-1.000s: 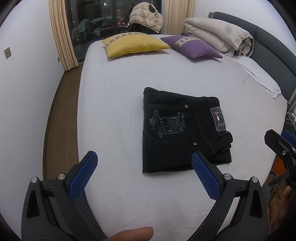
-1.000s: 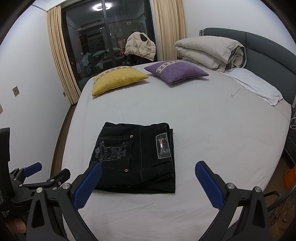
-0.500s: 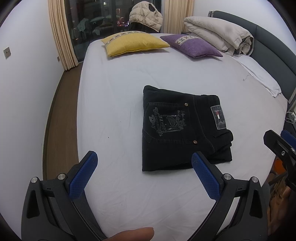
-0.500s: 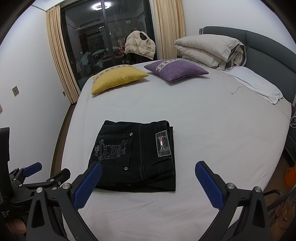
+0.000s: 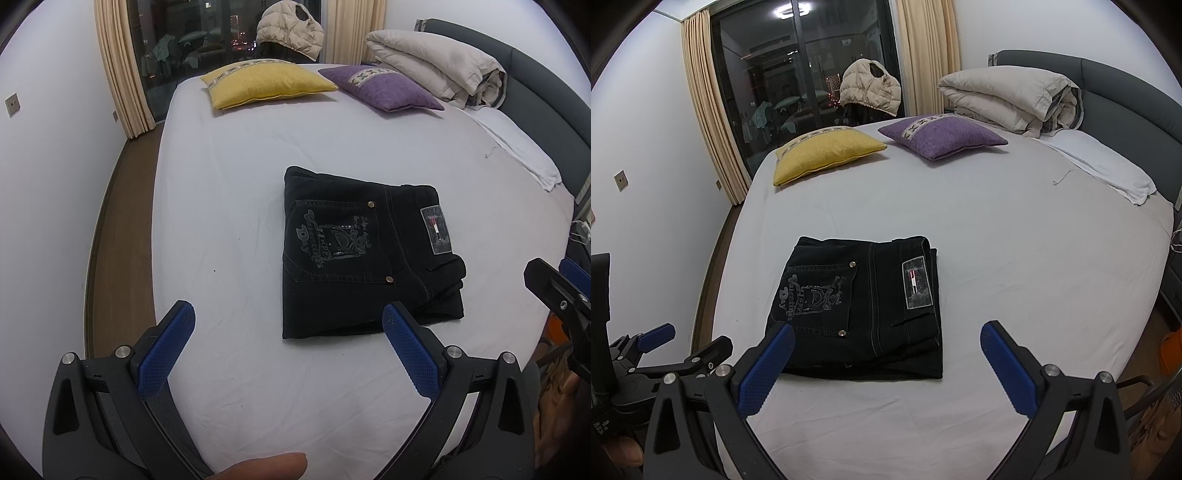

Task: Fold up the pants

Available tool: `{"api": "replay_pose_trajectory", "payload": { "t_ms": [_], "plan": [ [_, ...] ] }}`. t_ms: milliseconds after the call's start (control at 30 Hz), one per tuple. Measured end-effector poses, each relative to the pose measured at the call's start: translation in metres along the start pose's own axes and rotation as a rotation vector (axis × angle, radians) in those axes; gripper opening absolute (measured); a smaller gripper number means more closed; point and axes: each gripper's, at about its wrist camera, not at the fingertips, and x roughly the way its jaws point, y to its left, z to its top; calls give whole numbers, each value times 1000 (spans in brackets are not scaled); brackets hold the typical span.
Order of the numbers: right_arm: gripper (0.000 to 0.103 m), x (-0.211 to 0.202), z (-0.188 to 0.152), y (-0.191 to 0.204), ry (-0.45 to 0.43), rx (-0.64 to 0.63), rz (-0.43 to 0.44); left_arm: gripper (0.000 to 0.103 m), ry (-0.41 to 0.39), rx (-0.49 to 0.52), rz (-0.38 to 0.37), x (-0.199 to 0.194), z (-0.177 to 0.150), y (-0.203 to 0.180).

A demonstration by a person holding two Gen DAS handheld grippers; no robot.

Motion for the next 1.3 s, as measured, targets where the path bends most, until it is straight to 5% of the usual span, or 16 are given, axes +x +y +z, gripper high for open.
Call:
{"api": "replay_pose_trajectory", "payload": {
  "t_ms": [1300],
  "plan": [
    [103, 0, -2, -2, 5, 0, 3, 103, 13, 6, -7, 5, -4, -1]
  ]
}}
